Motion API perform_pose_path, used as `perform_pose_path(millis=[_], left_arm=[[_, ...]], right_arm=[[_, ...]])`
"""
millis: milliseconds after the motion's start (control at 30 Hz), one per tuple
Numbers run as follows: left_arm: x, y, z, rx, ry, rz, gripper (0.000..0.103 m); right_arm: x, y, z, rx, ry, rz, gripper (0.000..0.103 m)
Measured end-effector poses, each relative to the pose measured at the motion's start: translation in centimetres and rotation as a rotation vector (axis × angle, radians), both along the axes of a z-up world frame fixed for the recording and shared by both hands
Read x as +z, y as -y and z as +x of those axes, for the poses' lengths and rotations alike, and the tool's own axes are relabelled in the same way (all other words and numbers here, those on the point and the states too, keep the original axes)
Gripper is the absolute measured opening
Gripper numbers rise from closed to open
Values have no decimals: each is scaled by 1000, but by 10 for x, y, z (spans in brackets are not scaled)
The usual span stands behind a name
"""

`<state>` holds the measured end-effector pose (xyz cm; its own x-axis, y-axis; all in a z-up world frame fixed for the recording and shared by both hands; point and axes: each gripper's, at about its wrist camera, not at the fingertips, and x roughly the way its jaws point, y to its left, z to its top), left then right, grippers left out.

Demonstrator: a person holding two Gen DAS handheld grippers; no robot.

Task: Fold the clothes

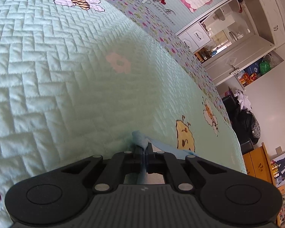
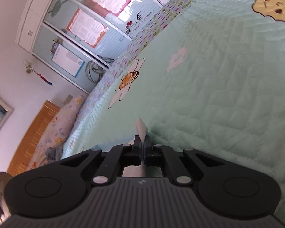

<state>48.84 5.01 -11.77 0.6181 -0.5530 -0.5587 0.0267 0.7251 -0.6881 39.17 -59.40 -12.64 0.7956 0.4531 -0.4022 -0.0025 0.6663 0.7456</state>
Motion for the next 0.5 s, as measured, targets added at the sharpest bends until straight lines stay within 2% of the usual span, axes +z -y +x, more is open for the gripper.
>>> perform_pose_path(millis=[267,367,500], left_arm=[[11,-8,22,52,3,27,2],[17,-9,29,58,25,62,2],[4,-16,35,78,-4,47,3]], right_arm=[[7,7,27,-42,-2,-18,3],[10,10,39,-59,-5,-21,3],[0,14,46,-77,-27,-42,1]])
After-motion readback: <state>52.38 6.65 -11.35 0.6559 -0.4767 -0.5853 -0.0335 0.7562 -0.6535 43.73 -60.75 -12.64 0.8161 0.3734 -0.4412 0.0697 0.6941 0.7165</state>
